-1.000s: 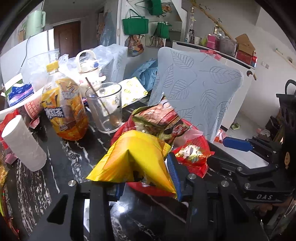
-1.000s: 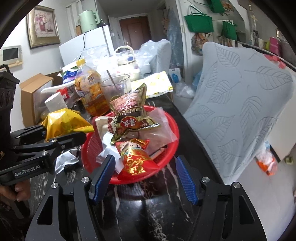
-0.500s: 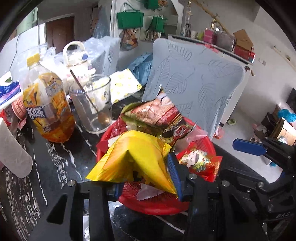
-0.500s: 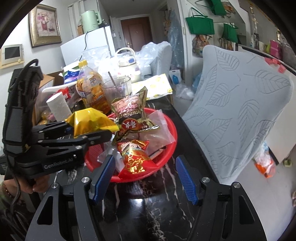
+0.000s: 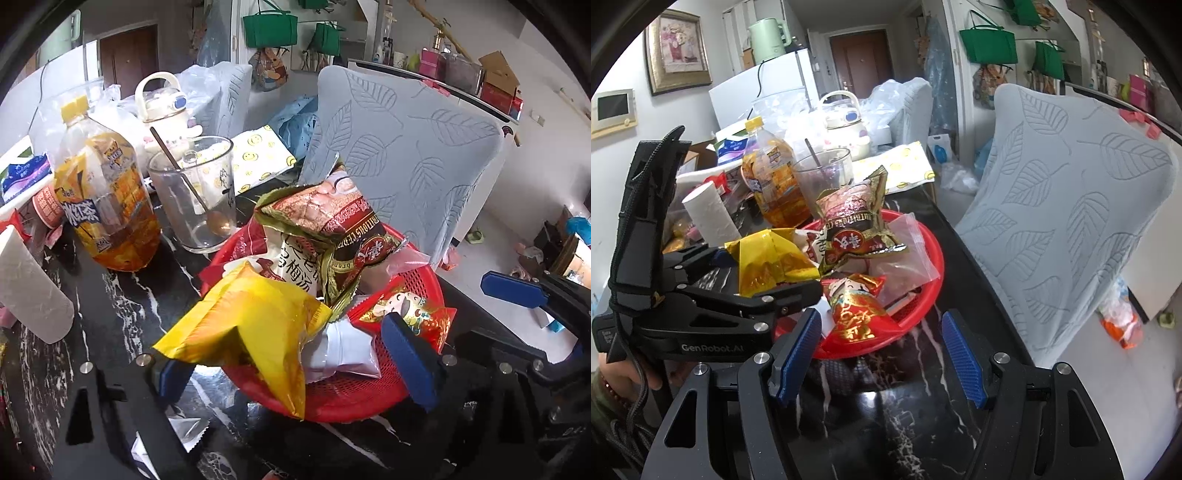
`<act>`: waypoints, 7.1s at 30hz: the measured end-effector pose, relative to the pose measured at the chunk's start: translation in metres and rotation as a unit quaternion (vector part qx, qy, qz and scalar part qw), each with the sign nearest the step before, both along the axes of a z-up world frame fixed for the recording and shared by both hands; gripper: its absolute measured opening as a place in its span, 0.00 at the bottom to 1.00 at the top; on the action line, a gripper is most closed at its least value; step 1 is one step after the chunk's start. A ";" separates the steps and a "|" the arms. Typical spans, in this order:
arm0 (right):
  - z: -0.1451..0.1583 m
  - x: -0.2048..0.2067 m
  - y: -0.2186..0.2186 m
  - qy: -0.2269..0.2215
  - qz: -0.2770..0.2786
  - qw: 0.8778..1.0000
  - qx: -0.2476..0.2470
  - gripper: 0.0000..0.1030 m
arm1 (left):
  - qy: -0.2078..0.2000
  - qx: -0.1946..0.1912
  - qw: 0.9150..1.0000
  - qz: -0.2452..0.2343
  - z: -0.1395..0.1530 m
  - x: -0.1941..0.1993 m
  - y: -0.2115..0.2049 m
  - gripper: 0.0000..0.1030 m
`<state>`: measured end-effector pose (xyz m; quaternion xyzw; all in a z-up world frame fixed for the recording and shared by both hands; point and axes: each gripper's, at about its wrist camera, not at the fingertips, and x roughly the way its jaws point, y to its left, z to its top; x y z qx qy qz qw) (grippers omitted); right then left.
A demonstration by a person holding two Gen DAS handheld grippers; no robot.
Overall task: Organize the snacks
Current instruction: 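Lower both packets into the red basket and open both tools, then withdraw both tools from the basket back over the table, then grasp the white foil packet with the right tool while the left tool grasps the yellow lollipop, then lift the white packet with the right tool while the left tool lifts the lollipop, then carry the white packet and lollipop with both tools toward the red basket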
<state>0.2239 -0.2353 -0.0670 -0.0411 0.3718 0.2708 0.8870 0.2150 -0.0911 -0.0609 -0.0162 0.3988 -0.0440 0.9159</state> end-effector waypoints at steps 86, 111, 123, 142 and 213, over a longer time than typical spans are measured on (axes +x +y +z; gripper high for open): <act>-0.015 -0.159 0.150 0.005 0.134 0.991 -0.020 0.66 | -0.015 0.006 0.982 0.190 0.010 -0.236 0.146 0.91; -0.067 -0.051 0.199 0.099 0.028 0.995 0.005 0.66 | 0.005 0.012 0.978 0.207 -0.030 -0.187 0.201 0.91; -0.078 -0.040 0.207 0.099 0.008 0.995 -0.008 0.36 | 0.007 -0.008 0.983 0.185 -0.036 -0.182 0.196 0.91; -0.072 -0.069 0.178 0.126 0.064 0.990 -0.009 0.36 | 0.047 -0.039 0.993 0.099 -0.053 -0.141 0.171 0.50; -0.068 -0.177 0.108 0.104 0.098 0.988 -0.053 0.41 | 0.080 -0.049 0.995 0.038 -0.059 -0.223 0.082 0.25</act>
